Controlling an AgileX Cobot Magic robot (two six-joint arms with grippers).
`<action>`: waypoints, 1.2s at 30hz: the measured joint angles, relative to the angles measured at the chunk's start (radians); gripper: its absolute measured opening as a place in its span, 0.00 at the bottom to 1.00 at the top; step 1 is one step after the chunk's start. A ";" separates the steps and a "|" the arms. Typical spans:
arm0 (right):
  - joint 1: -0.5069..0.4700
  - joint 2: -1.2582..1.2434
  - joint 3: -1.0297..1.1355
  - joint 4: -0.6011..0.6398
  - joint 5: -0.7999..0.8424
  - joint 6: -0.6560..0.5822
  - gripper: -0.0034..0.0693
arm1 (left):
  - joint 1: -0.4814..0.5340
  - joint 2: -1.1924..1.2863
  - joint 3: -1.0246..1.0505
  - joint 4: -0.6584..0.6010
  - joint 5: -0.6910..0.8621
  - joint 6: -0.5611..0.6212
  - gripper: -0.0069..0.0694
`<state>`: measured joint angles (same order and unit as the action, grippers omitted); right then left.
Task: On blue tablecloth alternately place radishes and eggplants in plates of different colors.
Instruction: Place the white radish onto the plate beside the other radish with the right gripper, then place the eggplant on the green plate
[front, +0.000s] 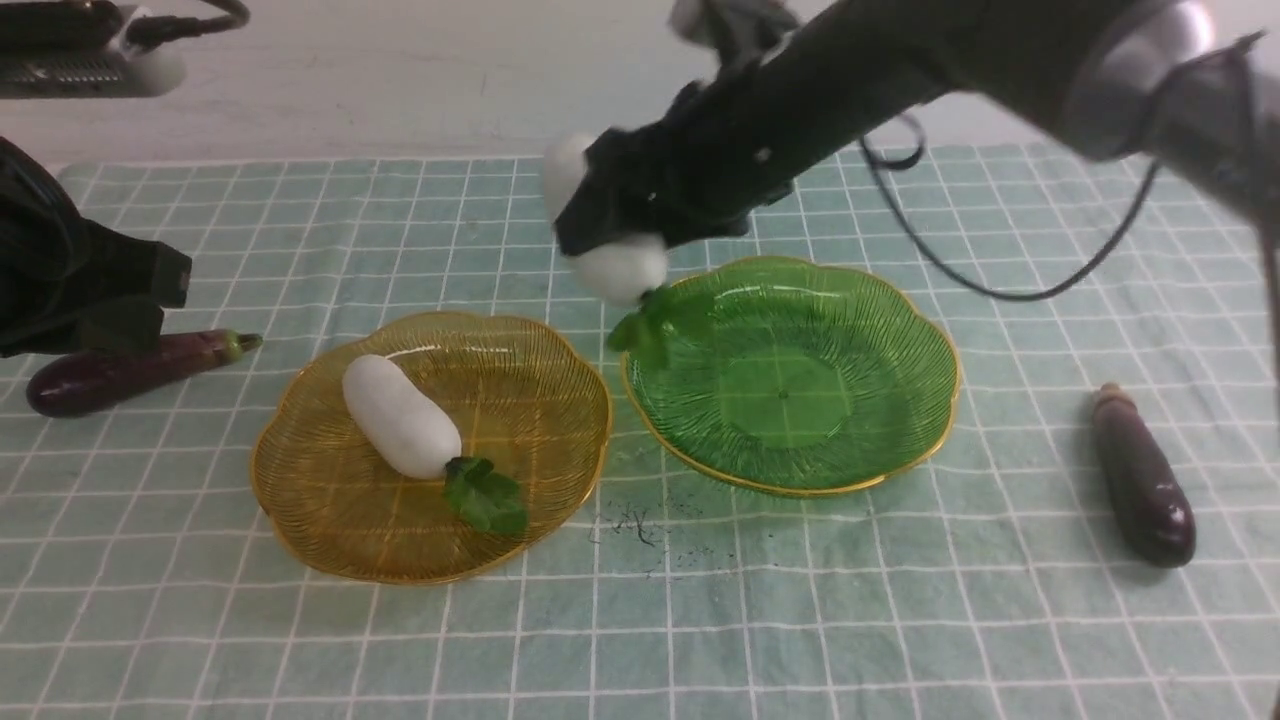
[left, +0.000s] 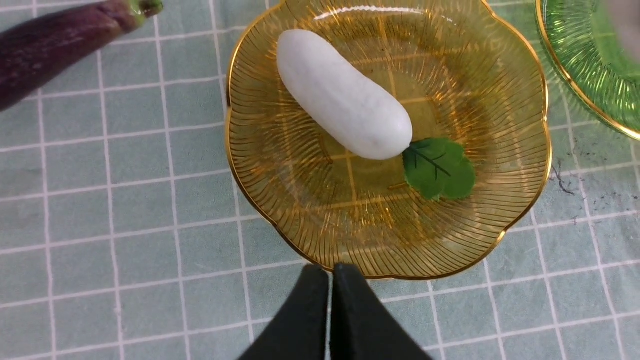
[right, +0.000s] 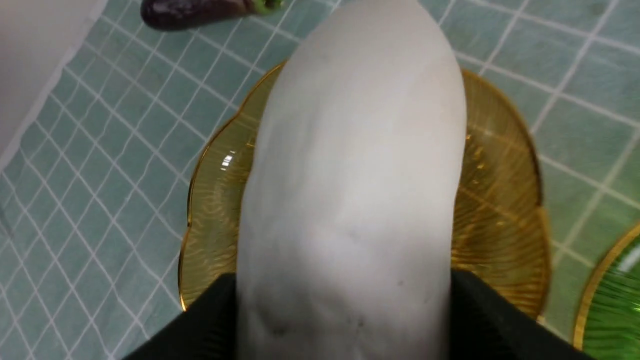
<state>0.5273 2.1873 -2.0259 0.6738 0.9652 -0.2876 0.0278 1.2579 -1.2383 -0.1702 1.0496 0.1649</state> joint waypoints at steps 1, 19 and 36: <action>0.015 0.017 0.000 0.000 -0.016 0.000 0.68 | 0.000 0.000 0.001 -0.004 0.001 -0.001 0.08; 0.042 0.080 0.001 -0.041 -0.023 -0.008 0.85 | 0.026 0.000 0.001 -0.026 0.018 -0.036 0.08; -0.206 -0.448 0.020 -0.331 0.295 -0.009 0.03 | 0.402 0.396 -0.190 -0.277 -0.199 0.269 0.10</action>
<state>0.3211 1.7390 -2.0060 0.3432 1.2604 -0.2964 0.4302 1.6537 -1.4282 -0.4472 0.8507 0.4337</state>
